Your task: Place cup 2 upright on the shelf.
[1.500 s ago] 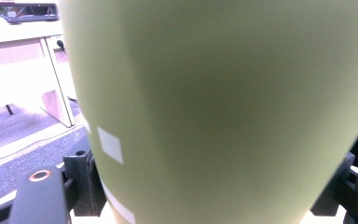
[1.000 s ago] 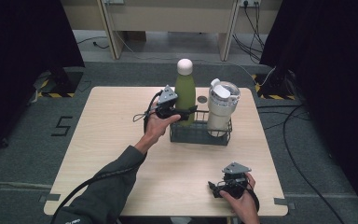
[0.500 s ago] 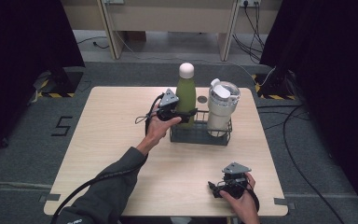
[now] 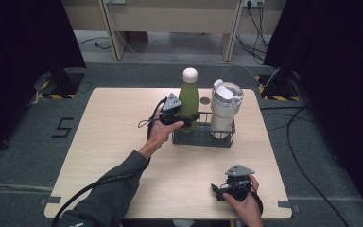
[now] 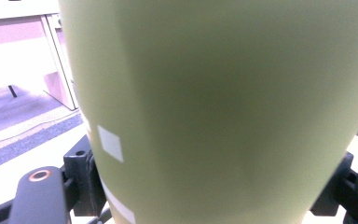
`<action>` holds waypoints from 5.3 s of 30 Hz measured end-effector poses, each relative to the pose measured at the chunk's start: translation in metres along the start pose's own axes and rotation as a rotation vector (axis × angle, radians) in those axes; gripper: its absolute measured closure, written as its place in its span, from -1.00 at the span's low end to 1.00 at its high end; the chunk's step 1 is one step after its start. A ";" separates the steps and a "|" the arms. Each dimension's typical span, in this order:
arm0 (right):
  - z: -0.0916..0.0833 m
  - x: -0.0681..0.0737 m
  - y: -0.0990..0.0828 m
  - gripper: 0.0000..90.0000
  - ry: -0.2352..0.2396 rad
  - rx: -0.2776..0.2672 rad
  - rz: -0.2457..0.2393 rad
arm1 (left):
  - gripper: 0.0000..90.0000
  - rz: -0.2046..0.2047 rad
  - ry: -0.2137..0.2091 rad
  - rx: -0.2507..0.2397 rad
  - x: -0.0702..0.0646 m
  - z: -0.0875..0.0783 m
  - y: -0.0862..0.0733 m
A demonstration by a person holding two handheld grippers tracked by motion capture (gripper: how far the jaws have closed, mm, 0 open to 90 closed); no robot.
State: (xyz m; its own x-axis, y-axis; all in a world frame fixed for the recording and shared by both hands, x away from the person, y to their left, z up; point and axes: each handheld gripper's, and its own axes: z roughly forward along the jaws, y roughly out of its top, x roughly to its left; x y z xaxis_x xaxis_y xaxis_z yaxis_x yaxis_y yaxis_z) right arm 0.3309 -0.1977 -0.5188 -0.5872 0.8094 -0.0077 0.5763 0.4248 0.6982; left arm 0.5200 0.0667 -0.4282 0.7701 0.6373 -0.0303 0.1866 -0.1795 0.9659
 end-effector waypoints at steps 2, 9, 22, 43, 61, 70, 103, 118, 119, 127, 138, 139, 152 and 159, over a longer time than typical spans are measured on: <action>0.000 0.000 0.000 -0.97 0.000 0.000 0.000 | -0.55 0.003 0.002 0.004 0.000 0.001 -0.002; 0.000 0.000 0.000 -0.97 -0.001 0.001 -0.003 | -0.55 0.002 -0.001 0.013 -0.001 0.004 -0.006; 0.000 0.000 0.000 -0.97 -0.001 -0.002 -0.003 | -0.56 0.025 -0.002 0.010 -0.003 0.003 -0.013; 0.000 0.000 0.000 -0.97 -0.002 -0.002 -0.004 | -0.68 0.002 -0.012 0.016 -0.001 0.001 -0.016; 0.000 0.000 0.000 -0.97 -0.001 0.001 -0.002 | -0.68 0.015 -0.011 0.020 -0.004 -0.012 -0.004; 0.000 0.000 0.000 -0.97 0.000 0.002 -0.002 | -0.68 0.026 -0.001 0.042 -0.002 -0.018 -0.005; 0.000 0.000 0.000 -0.97 0.000 0.000 -0.002 | -0.68 0.010 -0.019 0.057 0.003 -0.056 -0.011; 0.000 0.000 0.000 -0.97 0.000 0.001 -0.003 | -0.68 -0.023 -0.041 0.072 -0.003 -0.081 -0.017; 0.000 0.000 0.000 -0.97 0.000 0.001 -0.003 | -0.68 -0.025 -0.044 0.072 -0.004 -0.083 -0.017; 0.000 0.000 0.000 -0.97 0.000 0.001 -0.003 | -0.68 -0.035 -0.061 0.068 -0.007 -0.096 -0.017; 0.000 0.000 0.000 -0.97 0.000 0.001 -0.003 | -0.67 -0.039 -0.061 0.065 -0.010 -0.108 -0.016; 0.000 0.000 0.000 -0.97 0.000 0.001 -0.003 | -0.67 -0.041 -0.064 0.064 -0.010 -0.109 -0.016; 0.000 0.000 0.000 -0.97 0.000 0.001 -0.003 | -0.67 -0.045 -0.067 0.074 -0.012 -0.119 -0.024; 0.000 0.000 0.000 -0.97 0.001 0.002 0.000 | -0.67 -0.059 -0.070 0.071 -0.013 -0.124 -0.029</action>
State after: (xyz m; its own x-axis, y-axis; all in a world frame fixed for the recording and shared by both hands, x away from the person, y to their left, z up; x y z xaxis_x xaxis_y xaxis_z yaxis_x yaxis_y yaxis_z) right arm 0.3308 -0.1976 -0.5190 -0.5877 0.8090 -0.0075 0.5773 0.4258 0.6967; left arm 0.4289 0.1567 -0.4241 0.7971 0.5944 -0.1066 0.2733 -0.1978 0.9414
